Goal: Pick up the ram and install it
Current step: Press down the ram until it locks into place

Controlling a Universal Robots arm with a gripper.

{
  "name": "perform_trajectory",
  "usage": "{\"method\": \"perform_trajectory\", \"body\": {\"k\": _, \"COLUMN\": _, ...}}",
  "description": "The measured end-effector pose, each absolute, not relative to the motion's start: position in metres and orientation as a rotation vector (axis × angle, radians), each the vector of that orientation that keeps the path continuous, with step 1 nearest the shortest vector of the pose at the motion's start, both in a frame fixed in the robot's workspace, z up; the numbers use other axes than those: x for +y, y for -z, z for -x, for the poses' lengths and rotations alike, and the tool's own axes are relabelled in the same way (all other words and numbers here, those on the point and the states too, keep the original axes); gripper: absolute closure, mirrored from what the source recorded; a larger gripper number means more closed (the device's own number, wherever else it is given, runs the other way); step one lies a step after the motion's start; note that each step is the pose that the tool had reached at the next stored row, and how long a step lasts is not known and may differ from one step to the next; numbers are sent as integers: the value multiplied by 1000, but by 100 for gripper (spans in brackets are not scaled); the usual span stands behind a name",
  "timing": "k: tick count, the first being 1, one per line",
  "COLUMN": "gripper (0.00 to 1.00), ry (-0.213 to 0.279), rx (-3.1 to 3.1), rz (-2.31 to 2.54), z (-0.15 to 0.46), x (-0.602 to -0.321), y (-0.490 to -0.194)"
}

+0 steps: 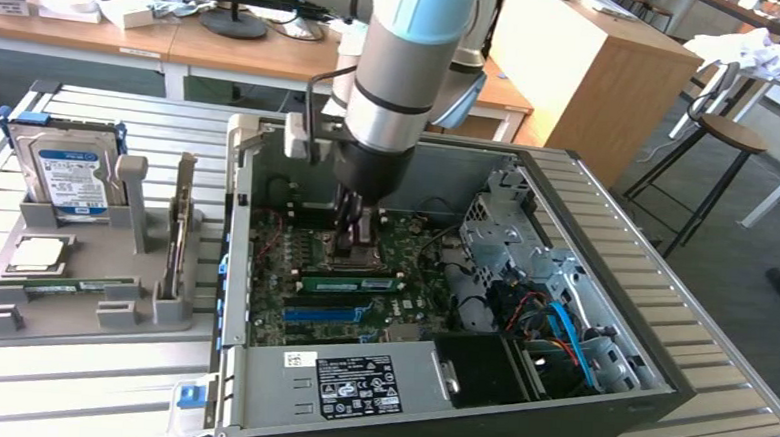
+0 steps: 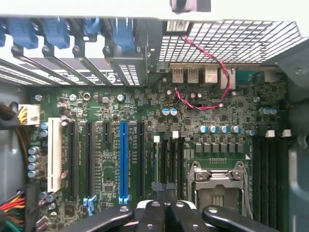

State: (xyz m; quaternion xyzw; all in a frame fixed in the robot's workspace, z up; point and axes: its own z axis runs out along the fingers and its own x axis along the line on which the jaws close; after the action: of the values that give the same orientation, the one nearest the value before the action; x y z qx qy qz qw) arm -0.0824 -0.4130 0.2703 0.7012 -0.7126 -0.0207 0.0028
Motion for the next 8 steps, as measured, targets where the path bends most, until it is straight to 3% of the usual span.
{"method": "perform_trajectory", "body": {"k": 8, "gripper": 90, "ry": 65, "rx": -2235, "rz": -2199, "z": 82, "x": -413, "y": -287}}
